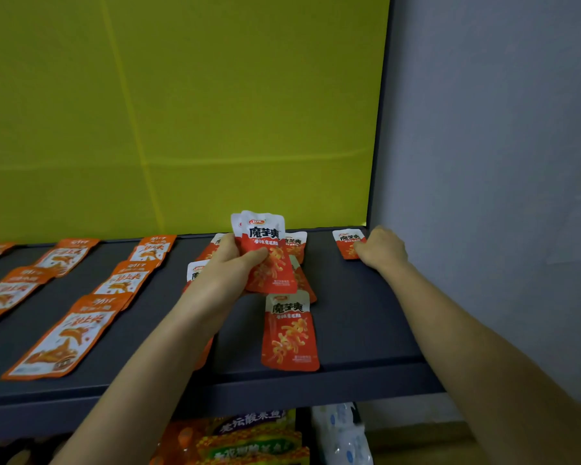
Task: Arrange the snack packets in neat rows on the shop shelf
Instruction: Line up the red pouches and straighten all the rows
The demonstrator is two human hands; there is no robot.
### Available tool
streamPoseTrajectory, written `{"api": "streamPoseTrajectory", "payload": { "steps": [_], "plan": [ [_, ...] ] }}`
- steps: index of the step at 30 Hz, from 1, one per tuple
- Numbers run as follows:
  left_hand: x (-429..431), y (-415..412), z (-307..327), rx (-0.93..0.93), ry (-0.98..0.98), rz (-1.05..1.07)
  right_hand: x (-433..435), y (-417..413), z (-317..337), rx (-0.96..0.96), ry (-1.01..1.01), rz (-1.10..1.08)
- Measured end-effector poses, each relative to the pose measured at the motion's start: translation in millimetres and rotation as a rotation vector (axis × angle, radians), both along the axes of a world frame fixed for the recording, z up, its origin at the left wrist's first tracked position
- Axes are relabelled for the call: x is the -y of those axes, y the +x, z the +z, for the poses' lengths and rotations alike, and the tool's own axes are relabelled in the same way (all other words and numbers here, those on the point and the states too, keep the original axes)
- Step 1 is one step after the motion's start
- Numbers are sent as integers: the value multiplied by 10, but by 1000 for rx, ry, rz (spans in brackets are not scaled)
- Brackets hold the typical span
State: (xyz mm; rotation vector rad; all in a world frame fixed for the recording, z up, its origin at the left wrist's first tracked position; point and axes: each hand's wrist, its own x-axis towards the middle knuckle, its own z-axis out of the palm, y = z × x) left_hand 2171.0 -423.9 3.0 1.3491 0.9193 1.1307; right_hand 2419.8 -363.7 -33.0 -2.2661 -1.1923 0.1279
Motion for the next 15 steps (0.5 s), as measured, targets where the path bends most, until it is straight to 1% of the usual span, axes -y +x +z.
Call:
{"api": "streamPoseTrajectory", "payload": {
  "steps": [3,5,6,7,9,10,13,15],
  "plan": [
    [45,59,0,27,3,-36,94,-41,52,35,-5,-7],
    [73,107,-14,13,0,-49,199,-62,159,66,49,15],
    [87,135,-28,5,1,-54,264,-70,231,28,102,70],
    [106,171,-40,-3,3,-58,341,-82,303,-68,160,156],
    [152,263,-54,-10,24,-65,549,-149,415,-336,228,369],
    [183,319,-59,-2,40,-65,677,-197,457,-422,231,454],
    [282,511,-59,37,86,-64,924,-256,445,-476,217,641],
    [340,661,-45,44,100,-67,983,-208,417,-434,223,679]
  ]
}}
